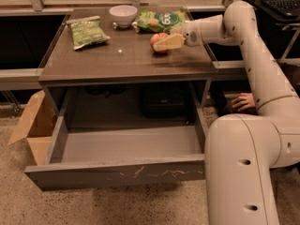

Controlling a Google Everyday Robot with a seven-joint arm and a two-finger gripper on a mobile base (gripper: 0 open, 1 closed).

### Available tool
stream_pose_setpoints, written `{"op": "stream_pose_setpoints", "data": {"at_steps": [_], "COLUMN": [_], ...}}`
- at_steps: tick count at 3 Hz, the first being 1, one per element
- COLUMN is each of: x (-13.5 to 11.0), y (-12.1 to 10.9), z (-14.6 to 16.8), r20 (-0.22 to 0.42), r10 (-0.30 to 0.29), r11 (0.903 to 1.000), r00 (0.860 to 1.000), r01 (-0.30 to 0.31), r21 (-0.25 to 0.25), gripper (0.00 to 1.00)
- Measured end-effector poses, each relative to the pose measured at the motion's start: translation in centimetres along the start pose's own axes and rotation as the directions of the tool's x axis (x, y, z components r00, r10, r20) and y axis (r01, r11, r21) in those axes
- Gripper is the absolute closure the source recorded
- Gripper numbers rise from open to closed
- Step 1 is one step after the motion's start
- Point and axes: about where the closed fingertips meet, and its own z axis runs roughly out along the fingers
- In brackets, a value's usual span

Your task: Pick apple from top drawer and place on counter

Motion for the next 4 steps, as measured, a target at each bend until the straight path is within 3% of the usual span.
{"op": "stream_pose_setpoints", "data": {"at_steps": [2,4], "x": [-1.1,-2.5], "y": [0.8,3.3], "z": [-0.9,-3.0], "r20": [0.020,0.043], "r10": [-0.048,-0.140], "r11": [0.9986,0.9887], "r00": [0.999,0.989], "r01": [0.049,0.142], "r21": [-0.020,-0.048], "gripper": [0.00,0.00]}}
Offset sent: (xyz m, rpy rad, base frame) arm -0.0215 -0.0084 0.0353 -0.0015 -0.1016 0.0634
